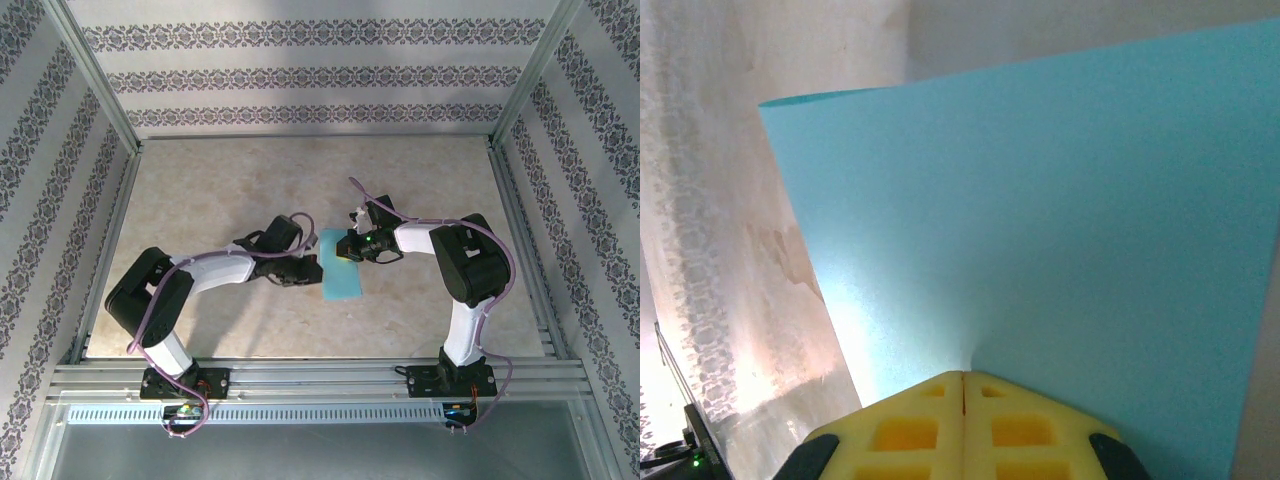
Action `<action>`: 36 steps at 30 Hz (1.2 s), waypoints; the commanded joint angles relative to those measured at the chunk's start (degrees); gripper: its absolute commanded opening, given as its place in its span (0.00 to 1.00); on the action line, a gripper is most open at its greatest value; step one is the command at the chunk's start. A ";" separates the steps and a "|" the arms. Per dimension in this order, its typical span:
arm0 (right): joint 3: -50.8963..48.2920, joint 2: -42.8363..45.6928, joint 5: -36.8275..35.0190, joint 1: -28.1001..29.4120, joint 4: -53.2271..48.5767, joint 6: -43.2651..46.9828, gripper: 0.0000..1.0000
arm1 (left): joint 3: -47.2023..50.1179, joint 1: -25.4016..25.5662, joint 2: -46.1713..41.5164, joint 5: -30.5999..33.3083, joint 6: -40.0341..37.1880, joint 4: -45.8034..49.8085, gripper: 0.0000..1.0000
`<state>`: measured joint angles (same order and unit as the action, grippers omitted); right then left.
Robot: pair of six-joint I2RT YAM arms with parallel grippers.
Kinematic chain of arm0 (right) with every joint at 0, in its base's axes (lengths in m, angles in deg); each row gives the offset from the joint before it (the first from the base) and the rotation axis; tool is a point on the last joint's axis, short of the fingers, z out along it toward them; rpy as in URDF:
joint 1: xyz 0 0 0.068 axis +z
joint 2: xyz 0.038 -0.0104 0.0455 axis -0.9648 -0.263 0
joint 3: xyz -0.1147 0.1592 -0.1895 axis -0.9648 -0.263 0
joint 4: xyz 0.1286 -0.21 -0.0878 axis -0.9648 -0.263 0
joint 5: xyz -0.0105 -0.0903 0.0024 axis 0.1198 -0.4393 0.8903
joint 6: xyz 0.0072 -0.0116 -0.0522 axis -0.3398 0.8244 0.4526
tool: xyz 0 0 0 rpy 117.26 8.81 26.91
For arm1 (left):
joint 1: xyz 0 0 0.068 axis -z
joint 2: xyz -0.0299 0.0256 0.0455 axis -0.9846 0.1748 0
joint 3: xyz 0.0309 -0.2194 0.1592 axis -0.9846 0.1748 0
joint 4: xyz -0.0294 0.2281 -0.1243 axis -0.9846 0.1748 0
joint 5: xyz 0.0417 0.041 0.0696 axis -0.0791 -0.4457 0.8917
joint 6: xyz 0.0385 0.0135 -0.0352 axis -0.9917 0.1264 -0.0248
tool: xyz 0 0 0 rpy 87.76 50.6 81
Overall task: Fold a paper plane with a square sheet of paper (fold left side to right side)
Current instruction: First fold the square sheet of paper in half at the center of the table, then hold the square sheet of paper at the center of the table.
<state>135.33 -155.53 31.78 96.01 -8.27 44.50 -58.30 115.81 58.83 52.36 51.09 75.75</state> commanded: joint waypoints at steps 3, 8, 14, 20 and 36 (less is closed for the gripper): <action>-2.14 -0.32 -4.46 0.67 -3.45 1.83 0.00 | -6.90 -1.08 6.25 0.05 -5.26 2.83 0.00; -2.11 -0.39 -4.48 0.85 -3.54 1.75 0.00 | -12.10 -0.99 12.66 0.15 -7.16 3.32 0.00; -1.94 -0.48 -4.40 1.16 -3.47 1.51 0.00 | -13.38 -0.91 16.26 0.14 -7.46 3.25 0.00; -1.43 -0.21 -4.40 1.16 -3.45 1.12 0.00 | -11.05 -0.72 16.84 0.31 -6.57 2.66 0.00; -0.41 8.57 -5.40 1.03 -4.04 -0.78 0.11 | -8.19 0.59 17.79 1.62 -1.98 0.40 0.00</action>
<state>135.25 -151.29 27.93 96.77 -10.91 43.82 -68.58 115.11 75.20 52.14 47.83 74.06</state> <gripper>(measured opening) 0.106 0.064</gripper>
